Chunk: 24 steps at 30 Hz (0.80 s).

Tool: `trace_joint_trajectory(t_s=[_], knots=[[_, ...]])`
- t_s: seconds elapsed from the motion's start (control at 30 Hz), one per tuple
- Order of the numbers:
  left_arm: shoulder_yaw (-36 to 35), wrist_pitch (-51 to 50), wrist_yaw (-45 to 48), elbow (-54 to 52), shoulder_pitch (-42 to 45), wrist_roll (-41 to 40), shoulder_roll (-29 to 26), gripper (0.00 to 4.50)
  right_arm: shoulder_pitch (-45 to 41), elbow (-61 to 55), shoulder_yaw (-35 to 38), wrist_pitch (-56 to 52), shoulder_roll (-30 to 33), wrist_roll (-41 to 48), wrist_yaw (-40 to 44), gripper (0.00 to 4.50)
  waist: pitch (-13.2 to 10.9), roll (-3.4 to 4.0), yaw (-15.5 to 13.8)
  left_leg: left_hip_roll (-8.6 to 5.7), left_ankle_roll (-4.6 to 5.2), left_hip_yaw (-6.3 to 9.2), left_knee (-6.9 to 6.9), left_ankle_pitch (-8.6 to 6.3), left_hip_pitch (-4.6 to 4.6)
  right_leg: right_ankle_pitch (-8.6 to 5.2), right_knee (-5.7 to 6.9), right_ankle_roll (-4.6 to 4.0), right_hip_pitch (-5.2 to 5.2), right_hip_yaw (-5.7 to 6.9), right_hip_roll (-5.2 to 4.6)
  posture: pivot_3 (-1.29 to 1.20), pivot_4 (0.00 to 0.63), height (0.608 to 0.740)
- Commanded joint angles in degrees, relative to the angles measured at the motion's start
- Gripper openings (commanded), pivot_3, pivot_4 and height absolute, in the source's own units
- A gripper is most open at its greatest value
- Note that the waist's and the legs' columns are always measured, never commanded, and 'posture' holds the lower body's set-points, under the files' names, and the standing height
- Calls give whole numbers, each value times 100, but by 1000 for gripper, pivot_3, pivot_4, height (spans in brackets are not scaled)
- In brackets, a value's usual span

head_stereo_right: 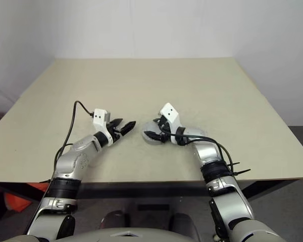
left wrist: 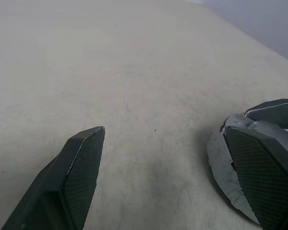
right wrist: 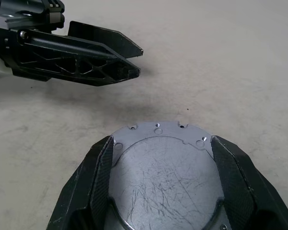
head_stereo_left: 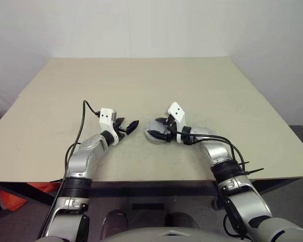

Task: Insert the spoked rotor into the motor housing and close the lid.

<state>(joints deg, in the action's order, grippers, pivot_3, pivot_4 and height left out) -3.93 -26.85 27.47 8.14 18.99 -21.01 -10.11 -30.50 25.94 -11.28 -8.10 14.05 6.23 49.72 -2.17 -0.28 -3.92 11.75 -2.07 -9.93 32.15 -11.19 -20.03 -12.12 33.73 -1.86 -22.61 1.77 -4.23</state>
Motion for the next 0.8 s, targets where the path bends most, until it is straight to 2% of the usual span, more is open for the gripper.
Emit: trace_joint_trajectory(t_s=[0.03,0.17,0.37,0.63,0.8], knots=[[-2,122,31,-145,32,14,-40,4254,13,308,-174,-75,-47,-280,-184,3116,0,0,5,0,0,0,0,0,1,0,0,0,1,0,0,0,0,740],[3,111,15,-184,12,16,-35,4254,-88,534,-150,73,-87,-386,-420,3116,0,0,25,1,-7,0,0,4,9,0,3,2,5,-2,0,0,0,740],[-1,108,6,-208,-17,15,-39,4254,-78,565,-183,151,17,-381,-320,3116,-2,3,15,2,-11,0,3,8,26,-20,3,37,19,-3,0,0,0,740],[4,107,8,-210,-26,22,-48,4254,-50,883,-266,206,97,-481,-275,3116,-2,3,18,2,-11,0,3,8,26,-1,3,4,24,-2,1,0,0,740],[-4,110,-1,-217,-40,27,-53,4254,18,1090,-310,357,226,-545,-219,3116,-2,3,-5,0,-11,0,4,7,40,-22,2,40,36,-5,0,0,0,740]])
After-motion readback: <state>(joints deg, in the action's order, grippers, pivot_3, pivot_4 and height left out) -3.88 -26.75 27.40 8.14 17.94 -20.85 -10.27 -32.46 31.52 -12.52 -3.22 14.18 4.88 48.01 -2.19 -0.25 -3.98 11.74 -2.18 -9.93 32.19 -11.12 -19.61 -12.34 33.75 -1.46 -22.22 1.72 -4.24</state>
